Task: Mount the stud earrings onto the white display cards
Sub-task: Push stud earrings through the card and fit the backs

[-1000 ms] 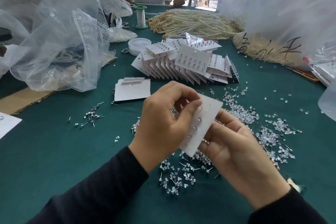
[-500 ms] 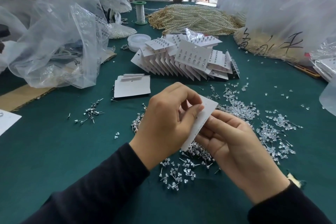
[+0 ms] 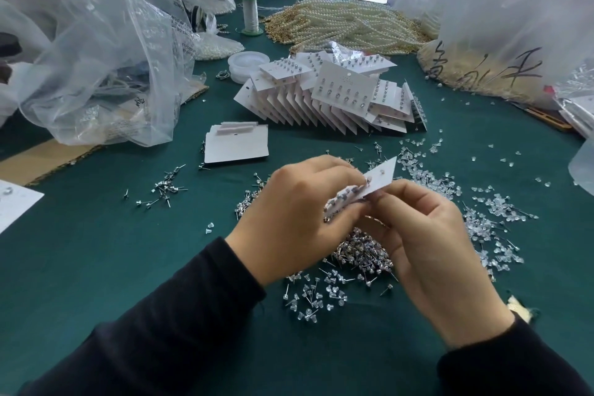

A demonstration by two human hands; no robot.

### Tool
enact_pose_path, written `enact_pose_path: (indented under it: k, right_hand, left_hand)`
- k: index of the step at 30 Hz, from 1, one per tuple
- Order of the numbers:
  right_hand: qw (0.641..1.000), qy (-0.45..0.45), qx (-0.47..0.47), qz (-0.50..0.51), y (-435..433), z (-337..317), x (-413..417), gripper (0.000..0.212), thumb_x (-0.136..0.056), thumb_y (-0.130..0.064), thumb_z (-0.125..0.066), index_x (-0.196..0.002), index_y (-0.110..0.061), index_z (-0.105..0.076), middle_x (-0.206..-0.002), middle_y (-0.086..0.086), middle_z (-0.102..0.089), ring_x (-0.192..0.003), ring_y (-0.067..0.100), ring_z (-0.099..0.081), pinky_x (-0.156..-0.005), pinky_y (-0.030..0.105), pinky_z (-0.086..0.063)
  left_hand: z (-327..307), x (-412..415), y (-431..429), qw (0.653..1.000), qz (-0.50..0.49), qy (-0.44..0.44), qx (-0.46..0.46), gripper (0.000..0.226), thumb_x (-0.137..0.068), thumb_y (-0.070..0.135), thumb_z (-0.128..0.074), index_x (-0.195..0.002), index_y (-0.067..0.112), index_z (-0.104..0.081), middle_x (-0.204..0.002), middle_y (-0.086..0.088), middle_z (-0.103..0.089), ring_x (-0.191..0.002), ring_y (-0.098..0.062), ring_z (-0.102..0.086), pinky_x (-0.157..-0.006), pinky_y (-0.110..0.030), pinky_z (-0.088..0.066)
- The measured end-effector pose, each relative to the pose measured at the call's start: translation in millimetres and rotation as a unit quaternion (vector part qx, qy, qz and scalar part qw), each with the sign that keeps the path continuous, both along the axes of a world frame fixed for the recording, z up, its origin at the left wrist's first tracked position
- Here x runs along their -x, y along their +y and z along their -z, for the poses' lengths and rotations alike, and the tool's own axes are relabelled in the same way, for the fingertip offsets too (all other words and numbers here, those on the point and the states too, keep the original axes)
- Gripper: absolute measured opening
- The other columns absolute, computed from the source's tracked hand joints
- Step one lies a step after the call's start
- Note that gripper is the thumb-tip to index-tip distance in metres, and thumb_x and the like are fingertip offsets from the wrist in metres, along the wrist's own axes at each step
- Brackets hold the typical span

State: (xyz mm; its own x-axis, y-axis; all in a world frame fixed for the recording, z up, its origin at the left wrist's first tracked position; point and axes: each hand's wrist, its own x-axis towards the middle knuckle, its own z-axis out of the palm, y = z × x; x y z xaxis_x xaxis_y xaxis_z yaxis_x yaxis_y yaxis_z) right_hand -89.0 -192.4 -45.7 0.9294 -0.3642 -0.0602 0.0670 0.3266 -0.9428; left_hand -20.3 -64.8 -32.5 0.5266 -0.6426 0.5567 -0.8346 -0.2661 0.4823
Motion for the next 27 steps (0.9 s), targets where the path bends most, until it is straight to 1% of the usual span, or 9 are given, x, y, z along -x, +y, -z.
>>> enact_pose_path:
  k: [4, 10, 12, 14, 16, 17, 20, 23, 27]
  right_hand:
    - [0.997, -0.006, 0.068, 0.025, 1, -2, 1, 0.025, -0.082, 0.002, -0.060, -0.065, -0.014, -0.068, -0.067, 0.005, -0.069, -0.067, 0.018, -0.068, -0.071, 0.035, -0.056]
    - [0.994, -0.011, 0.106, -0.003, -1, -6, 3, 0.024, -0.083, -0.001, -0.061, -0.066, -0.016, -0.069, -0.071, 0.007, -0.070, -0.069, 0.019, -0.069, -0.067, 0.029, -0.055]
    - [0.994, -0.025, 0.101, -0.016, -4, -9, 4, 0.018, -0.082, -0.003, -0.063, -0.067, -0.013, -0.068, -0.067, 0.005, -0.068, -0.065, 0.017, -0.067, -0.064, 0.028, -0.055]
    - [0.986, -0.051, 0.155, -0.024, -9, -13, 10, 0.011, -0.081, -0.008, -0.067, -0.070, -0.011, -0.067, -0.065, 0.005, -0.067, -0.062, 0.015, -0.064, -0.062, 0.025, -0.054]
    - [0.953, -0.073, 0.289, -0.046, -13, -14, 19, 0.007, -0.079, -0.010, -0.069, -0.074, -0.014, -0.067, -0.066, 0.003, -0.067, -0.060, 0.012, -0.062, -0.059, 0.021, -0.051]
    - [0.925, -0.077, 0.366, -0.066, -14, -13, 24, 0.009, -0.079, -0.009, -0.071, -0.076, -0.017, -0.068, -0.068, 0.003, -0.067, -0.061, 0.012, -0.061, -0.058, 0.022, -0.051]
    - [0.828, -0.071, 0.537, -0.145, -11, -6, 38, 0.008, -0.076, -0.013, -0.068, -0.076, -0.021, -0.068, -0.074, -0.008, -0.062, -0.068, 0.009, -0.058, -0.060, 0.021, -0.046]
    - [0.785, -0.065, 0.588, -0.184, -4, 1, 48, 0.008, -0.075, -0.016, -0.065, -0.076, -0.023, -0.067, -0.082, -0.012, -0.058, -0.073, 0.005, -0.058, -0.064, 0.019, -0.046]
    - [0.756, -0.063, 0.616, -0.211, 5, 7, 50, 0.006, -0.076, -0.019, -0.063, -0.079, -0.022, -0.066, -0.084, -0.010, -0.054, -0.069, 0.005, -0.053, -0.062, 0.017, -0.043]
  left_hand:
    - [2, 0, 0, 1.000, 0.003, -0.018, -0.017, 0.030, -0.082, 0.016, -0.056, -0.105, -0.001, -0.064, -0.094, -0.012, -0.071, -0.079, -0.023, -0.068, -0.068, -0.036, -0.056]
    - [1, -4, 0, 0.999, 0.011, -0.027, 0.015, 0.016, -0.082, 0.004, -0.060, -0.094, 0.001, -0.070, -0.089, -0.009, -0.071, -0.079, -0.022, -0.067, -0.069, -0.035, -0.054]
    - [-1, -5, 1, 0.998, -0.015, 0.011, 0.065, 0.012, -0.081, 0.009, -0.063, -0.088, 0.007, -0.072, -0.080, -0.003, -0.071, -0.070, -0.015, -0.066, -0.063, -0.029, -0.054]
    - [-3, -9, 6, 0.986, -0.056, 0.099, 0.120, 0.012, -0.080, 0.016, -0.064, -0.089, 0.018, -0.071, -0.071, 0.009, -0.068, -0.064, -0.007, -0.065, -0.056, -0.021, -0.054]
    - [-2, -15, 11, 0.963, -0.096, 0.202, 0.149, 0.010, -0.081, 0.017, -0.066, -0.083, 0.025, -0.071, -0.068, 0.015, -0.067, -0.065, -0.006, -0.065, -0.058, -0.021, -0.055]
    - [-1, -19, 14, 0.944, -0.115, 0.265, 0.160, 0.014, -0.080, 0.015, -0.067, -0.074, 0.026, -0.073, -0.066, 0.011, -0.069, -0.066, -0.008, -0.067, -0.062, -0.026, -0.057]
    - [2, -28, 17, 0.859, -0.156, 0.450, 0.189, 0.024, -0.079, 0.009, -0.067, -0.057, 0.018, -0.072, -0.061, 0.001, -0.071, -0.061, -0.017, -0.066, -0.062, -0.035, -0.055]
    - [2, -31, 19, 0.812, -0.158, 0.533, 0.179, 0.024, -0.079, 0.005, -0.063, -0.055, 0.007, -0.067, -0.058, -0.003, -0.069, -0.053, -0.016, -0.063, -0.054, -0.028, -0.052]
    - [1, -31, 18, 0.800, -0.153, 0.556, 0.165, 0.013, -0.079, 0.003, -0.063, -0.067, -0.002, -0.066, -0.061, -0.007, -0.069, -0.052, -0.016, -0.064, -0.049, -0.027, -0.054]
